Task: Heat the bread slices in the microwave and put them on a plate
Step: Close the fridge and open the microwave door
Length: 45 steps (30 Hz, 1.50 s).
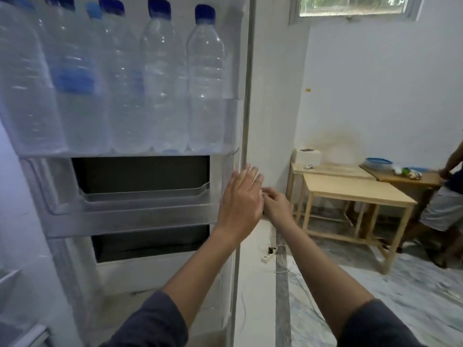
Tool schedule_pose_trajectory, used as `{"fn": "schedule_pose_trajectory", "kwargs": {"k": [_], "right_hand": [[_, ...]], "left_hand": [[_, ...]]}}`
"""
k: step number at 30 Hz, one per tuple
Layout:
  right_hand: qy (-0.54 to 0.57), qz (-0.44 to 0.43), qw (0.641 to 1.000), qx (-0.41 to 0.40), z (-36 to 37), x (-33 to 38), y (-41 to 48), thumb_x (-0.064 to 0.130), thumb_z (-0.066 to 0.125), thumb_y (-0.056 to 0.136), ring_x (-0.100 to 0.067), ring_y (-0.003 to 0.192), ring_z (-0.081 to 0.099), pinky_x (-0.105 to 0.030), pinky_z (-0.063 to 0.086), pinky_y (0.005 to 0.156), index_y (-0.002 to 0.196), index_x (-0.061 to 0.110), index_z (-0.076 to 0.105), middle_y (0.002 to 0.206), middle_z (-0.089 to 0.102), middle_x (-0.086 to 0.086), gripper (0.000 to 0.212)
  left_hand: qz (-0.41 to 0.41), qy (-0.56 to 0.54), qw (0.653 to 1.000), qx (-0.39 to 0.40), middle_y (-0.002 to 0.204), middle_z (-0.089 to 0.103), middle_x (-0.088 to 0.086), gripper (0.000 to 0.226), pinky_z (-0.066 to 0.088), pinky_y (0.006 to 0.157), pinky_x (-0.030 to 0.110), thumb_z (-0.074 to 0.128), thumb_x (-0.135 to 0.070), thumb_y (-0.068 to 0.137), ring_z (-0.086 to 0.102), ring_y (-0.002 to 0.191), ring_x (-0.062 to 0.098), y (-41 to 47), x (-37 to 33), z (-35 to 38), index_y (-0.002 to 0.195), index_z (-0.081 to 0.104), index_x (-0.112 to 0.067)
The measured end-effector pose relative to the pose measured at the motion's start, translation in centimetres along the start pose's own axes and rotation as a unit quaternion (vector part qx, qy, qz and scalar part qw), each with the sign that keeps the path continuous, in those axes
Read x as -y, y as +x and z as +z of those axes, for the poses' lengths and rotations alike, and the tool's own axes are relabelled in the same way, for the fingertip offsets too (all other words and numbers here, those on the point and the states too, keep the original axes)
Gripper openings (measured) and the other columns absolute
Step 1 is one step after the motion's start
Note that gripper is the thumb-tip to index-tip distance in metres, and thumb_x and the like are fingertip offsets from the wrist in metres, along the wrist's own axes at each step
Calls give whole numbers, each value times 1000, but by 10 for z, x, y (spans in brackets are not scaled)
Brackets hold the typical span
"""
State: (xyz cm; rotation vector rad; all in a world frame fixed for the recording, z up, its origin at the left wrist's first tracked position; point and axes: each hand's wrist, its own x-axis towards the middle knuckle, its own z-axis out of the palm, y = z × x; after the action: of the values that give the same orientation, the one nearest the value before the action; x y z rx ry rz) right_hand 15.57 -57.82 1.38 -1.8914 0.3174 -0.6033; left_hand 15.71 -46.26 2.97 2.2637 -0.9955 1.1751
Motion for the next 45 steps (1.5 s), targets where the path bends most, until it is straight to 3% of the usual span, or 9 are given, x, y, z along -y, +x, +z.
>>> {"fn": "schedule_pose_trajectory", "kwargs": {"k": [3, 8, 13, 18, 23, 31, 36, 41, 45], "right_hand": [[31, -15, 999, 25, 9, 5, 48, 22, 48, 95, -27, 108, 61, -46, 47, 97, 122, 10, 58, 118, 64, -12, 32], [112, -36, 989, 84, 25, 11, 97, 24, 42, 99, -22, 130, 41, -27, 32, 104, 143, 8, 31, 139, 42, -11, 48], [170, -52, 965, 193, 51, -19, 158, 74, 50, 71, -24, 134, 40, -46, 31, 113, 143, 22, 29, 146, 40, -9, 92], [198, -45, 947, 249, 44, -1, 145, 46, 49, 92, -19, 129, 42, -37, 35, 110, 147, 20, 22, 138, 42, 0, 66], [194, -72, 947, 247, 37, -13, 126, 51, 54, 87, -26, 135, 38, -48, 34, 111, 147, 23, 22, 148, 38, -9, 74], [214, -161, 954, 133, 15, -5, 20, 20, 61, 90, -7, 97, 50, 2, 36, 76, 132, 14, 43, 106, 51, 9, 46], [206, -192, 954, 107, 19, -2, -54, 23, 68, 84, -13, 118, 48, -28, 41, 102, 135, 13, 41, 126, 50, 2, 59], [206, -244, 942, 106, 29, 6, -132, 15, 70, 82, 0, 114, 40, 0, 30, 97, 138, 10, 37, 126, 43, 2, 65], [199, -307, 921, 135, 48, 14, -178, 25, 64, 82, -10, 121, 39, -23, 33, 106, 139, 12, 35, 132, 45, -6, 66]], "left_hand": [[27, 125, 992, -6, 141, 47, 13, 48, 12, 119, 36, 36, -14, 86, 39, 136, 24, 7, 7, 19, 130, 51, -3], [9, 224, 974, -43, 145, 41, 15, 46, 2, 119, 33, 29, -2, 92, 31, 139, 22, 5, 17, 40, 136, 43, -1], [-28, 299, 951, -65, 149, 32, 12, 54, -4, 120, 31, 40, -2, 86, 20, 141, 19, 12, 22, 48, 140, 35, -1], [-69, 369, 925, -53, 152, 21, 9, 61, -9, 119, 32, 43, -12, 86, -3, 146, 16, 11, 24, 49, 144, 26, -4], [-67, 432, 898, -43, 158, 10, 5, 63, -6, 119, 35, 44, -23, 87, -4, 146, 15, -6, 23, 31, 145, 25, -8], [-34, 410, 906, -101, 159, -1, -7, 59, 4, 119, 35, 47, -27, 87, 4, 146, 11, -60, 21, -49, 142, 33, -13], [-57, 383, 917, -100, 158, -4, -11, 66, 4, 119, 40, 44, -27, 87, 1, 146, 13, -104, 26, -108, 148, 18, -22], [-152, 337, 920, -132, 158, 7, -6, 67, 12, 118, 46, 44, -20, 86, 5, 146, 16, -146, 16, -154, 148, 18, -20], [-233, 297, 914, -147, 152, 25, 11, 61, 18, 118, 38, 48, -14, 86, 18, 143, 26, -169, 12, -193, 142, 30, -4]]}}
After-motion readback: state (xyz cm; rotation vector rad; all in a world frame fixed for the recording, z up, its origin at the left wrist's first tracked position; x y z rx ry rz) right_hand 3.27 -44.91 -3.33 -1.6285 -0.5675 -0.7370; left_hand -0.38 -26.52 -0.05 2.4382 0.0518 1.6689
